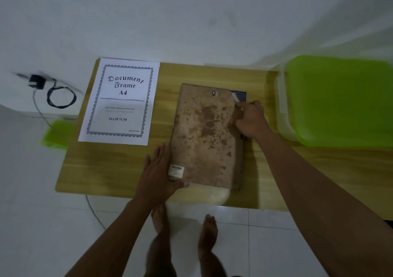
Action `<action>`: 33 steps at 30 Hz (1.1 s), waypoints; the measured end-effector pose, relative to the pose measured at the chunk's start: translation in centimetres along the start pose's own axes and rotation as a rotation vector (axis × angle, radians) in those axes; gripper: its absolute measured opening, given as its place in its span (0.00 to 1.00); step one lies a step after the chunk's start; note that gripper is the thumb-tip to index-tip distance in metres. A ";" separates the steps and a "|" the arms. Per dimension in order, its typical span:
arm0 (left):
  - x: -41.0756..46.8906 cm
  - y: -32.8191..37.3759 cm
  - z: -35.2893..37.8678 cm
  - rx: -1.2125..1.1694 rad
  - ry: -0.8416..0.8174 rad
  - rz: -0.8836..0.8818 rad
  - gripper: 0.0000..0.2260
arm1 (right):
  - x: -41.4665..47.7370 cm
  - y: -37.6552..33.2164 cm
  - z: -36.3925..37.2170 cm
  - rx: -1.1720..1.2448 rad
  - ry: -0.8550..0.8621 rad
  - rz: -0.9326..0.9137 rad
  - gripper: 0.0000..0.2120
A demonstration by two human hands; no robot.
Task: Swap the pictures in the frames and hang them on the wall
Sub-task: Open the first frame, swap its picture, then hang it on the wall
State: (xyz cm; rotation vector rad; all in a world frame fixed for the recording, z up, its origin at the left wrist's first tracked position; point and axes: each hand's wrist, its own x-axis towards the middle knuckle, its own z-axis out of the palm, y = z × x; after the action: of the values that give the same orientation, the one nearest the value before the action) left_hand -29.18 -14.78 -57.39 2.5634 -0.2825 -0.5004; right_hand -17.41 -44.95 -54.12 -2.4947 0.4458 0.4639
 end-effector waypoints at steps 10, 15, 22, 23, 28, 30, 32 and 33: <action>0.5 0.4 0.2 0.007 0.034 -0.081 0.59 | -0.1 -1.6 -2.2 0.656 -0.025 0.078 0.24; 0.8 0.9 -0.1 0.005 0.035 -0.103 0.58 | -1.8 -0.8 -1.8 0.891 -0.096 0.126 0.30; 1.7 1.8 -1.2 -0.017 0.132 -0.116 0.36 | -2.8 0.8 -1.0 1.001 -0.068 0.174 0.32; 2.2 1.9 -1.4 -0.019 0.175 -0.094 0.31 | -2.8 0.7 -1.0 1.018 -0.068 0.177 0.33; 4.4 3.9 -3.7 -0.104 0.316 -0.071 0.14 | -2.8 -0.2 -1.5 1.101 -0.065 0.204 0.32; 4.8 4.9 -4.6 -0.214 0.329 -0.146 0.12 | -2.9 -0.8 -1.7 1.132 -0.046 0.225 0.28; 4.9 5.6 -5.9 -0.330 0.332 -0.202 0.15 | -3.3 -1.4 -2.0 1.156 -0.014 0.237 0.24; 4.9 5.8 -6.5 -0.402 0.316 -0.212 0.18 | -3.5 -1.7 -2.2 1.158 0.014 0.232 0.22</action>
State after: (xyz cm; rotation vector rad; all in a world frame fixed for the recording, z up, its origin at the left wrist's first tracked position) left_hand -22.73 -18.21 -50.61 2.2392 0.1876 -0.1930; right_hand -19.34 -44.11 -50.14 -1.3337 0.7427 0.1704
